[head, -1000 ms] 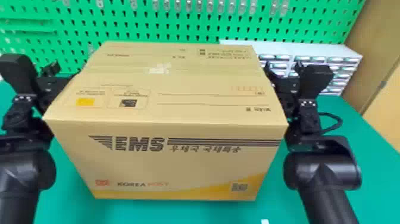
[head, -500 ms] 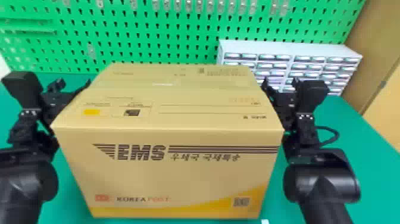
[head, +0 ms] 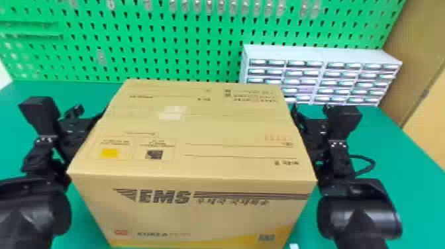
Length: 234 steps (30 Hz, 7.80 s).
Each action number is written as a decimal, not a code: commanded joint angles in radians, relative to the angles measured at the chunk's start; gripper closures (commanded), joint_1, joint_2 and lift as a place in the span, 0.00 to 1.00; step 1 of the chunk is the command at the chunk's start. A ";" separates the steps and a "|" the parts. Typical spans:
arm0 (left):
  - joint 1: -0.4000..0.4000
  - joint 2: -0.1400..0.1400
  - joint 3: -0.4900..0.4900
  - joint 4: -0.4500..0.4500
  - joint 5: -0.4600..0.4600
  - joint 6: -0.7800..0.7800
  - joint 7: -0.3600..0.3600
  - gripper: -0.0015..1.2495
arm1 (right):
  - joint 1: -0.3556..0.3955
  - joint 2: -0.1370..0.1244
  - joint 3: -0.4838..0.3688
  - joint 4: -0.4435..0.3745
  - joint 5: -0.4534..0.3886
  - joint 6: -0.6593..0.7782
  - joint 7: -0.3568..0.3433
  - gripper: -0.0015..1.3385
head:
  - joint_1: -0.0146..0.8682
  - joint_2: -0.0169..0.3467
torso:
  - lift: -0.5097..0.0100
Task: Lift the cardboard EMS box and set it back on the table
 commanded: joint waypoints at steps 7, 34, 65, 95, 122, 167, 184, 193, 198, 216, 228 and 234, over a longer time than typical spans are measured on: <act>0.006 0.000 0.004 0.023 0.005 -0.013 -0.006 0.39 | 0.009 -0.005 0.006 0.010 0.000 0.001 0.000 0.30 | 0.78 0.00 | 0.79; 0.010 0.001 0.244 0.000 -0.046 -0.041 -0.123 0.39 | 0.080 -0.112 -0.193 -0.084 -0.042 0.001 0.003 0.30 | 0.78 0.00 | 0.79; 0.006 0.000 0.240 -0.011 -0.038 -0.056 -0.131 0.39 | 0.045 -0.092 -0.186 -0.088 -0.005 0.001 0.003 0.30 | 0.78 0.00 | 0.79; 0.010 0.000 0.238 -0.018 -0.032 -0.068 -0.131 0.39 | 0.051 -0.092 -0.178 -0.088 -0.011 0.001 0.003 0.30 | 0.78 0.00 | 0.79; 0.010 -0.002 0.235 -0.018 -0.037 -0.082 -0.129 0.39 | 0.055 -0.086 -0.175 -0.088 -0.006 0.000 0.003 0.30 | 0.78 0.00 | 0.79; 0.007 -0.006 0.237 -0.018 -0.029 -0.093 -0.121 0.39 | 0.042 -0.077 -0.160 -0.087 -0.009 -0.006 0.003 0.30 | 0.78 0.00 | 0.79; 0.010 -0.006 0.234 -0.018 -0.029 -0.094 -0.120 0.39 | 0.039 -0.071 -0.160 -0.081 -0.008 0.001 0.003 0.30 | 0.78 0.00 | 0.79; 0.009 -0.006 0.234 -0.018 -0.029 -0.096 -0.120 0.39 | 0.037 -0.072 -0.157 -0.078 -0.005 0.001 0.003 0.30 | 0.78 0.00 | 0.79; 0.007 -0.006 0.234 -0.018 -0.032 -0.094 -0.120 0.39 | 0.037 -0.077 -0.152 -0.076 -0.006 0.003 0.003 0.30 | 0.78 0.00 | 0.79; 0.006 -0.006 0.234 -0.018 -0.035 -0.094 -0.120 0.39 | 0.037 -0.085 -0.146 -0.076 -0.023 0.014 0.003 0.30 | 0.78 0.00 | 0.79; 0.006 -0.006 0.235 -0.018 -0.035 -0.094 -0.118 0.39 | 0.037 -0.085 -0.144 -0.076 -0.032 0.021 0.003 0.30 | 0.78 0.00 | 0.79; 0.004 -0.006 0.235 -0.018 -0.035 -0.094 -0.118 0.39 | 0.037 -0.078 -0.143 -0.076 -0.029 0.024 0.003 0.30 | 0.78 0.00 | 0.79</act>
